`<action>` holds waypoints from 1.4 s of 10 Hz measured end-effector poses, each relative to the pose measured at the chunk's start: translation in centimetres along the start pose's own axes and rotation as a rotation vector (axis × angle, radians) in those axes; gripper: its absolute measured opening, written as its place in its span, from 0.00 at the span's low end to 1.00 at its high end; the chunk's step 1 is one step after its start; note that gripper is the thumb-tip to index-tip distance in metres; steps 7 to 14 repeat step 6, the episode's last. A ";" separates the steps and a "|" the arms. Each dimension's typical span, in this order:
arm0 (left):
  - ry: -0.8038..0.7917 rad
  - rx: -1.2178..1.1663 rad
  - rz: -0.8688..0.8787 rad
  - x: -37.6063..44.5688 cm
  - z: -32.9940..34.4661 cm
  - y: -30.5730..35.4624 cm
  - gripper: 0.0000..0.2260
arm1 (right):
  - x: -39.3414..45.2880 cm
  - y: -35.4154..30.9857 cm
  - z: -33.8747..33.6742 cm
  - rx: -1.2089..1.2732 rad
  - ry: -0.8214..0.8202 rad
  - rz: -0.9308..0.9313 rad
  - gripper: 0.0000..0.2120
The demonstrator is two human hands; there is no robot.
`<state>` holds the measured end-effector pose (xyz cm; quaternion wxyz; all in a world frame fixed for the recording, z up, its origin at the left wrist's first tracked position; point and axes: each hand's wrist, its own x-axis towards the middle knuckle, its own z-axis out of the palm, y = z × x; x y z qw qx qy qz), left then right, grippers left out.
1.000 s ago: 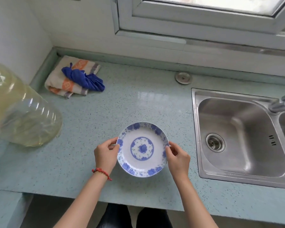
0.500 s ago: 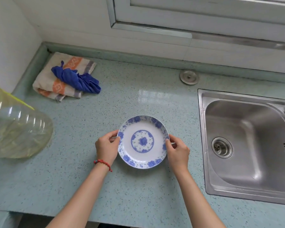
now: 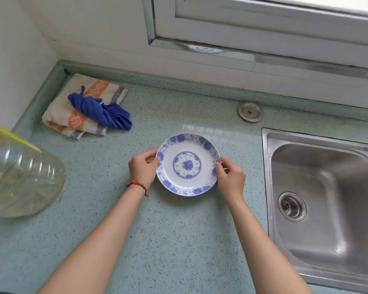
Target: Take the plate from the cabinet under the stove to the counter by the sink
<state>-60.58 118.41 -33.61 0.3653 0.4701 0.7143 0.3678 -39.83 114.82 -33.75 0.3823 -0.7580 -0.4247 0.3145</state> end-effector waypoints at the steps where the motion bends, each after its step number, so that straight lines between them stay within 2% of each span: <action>1: 0.012 -0.020 -0.004 0.7 0.3 0.0 0.12 | 0.8 0.0 0.3 0.022 0.009 0.013 0.11; 3: 0.027 0.009 0.031 0.6 0.6 -0.1 0.13 | 1.0 0.1 0.3 0.022 0.007 0.014 0.13; 5: -0.009 0.008 0.046 -0.1 -0.3 0.0 0.16 | 0.4 0.1 -1.2 -0.014 -0.080 -0.002 0.16; 6: -0.020 0.089 0.074 -1.7 -1.4 -0.2 0.16 | -1.2 0.2 -2.6 -0.195 -0.035 -0.103 0.15; 14: -0.020 0.089 0.074 -1.7 -1.4 -0.2 0.16 | -1.2 0.2 -2.6 -0.195 -0.035 -0.103 0.15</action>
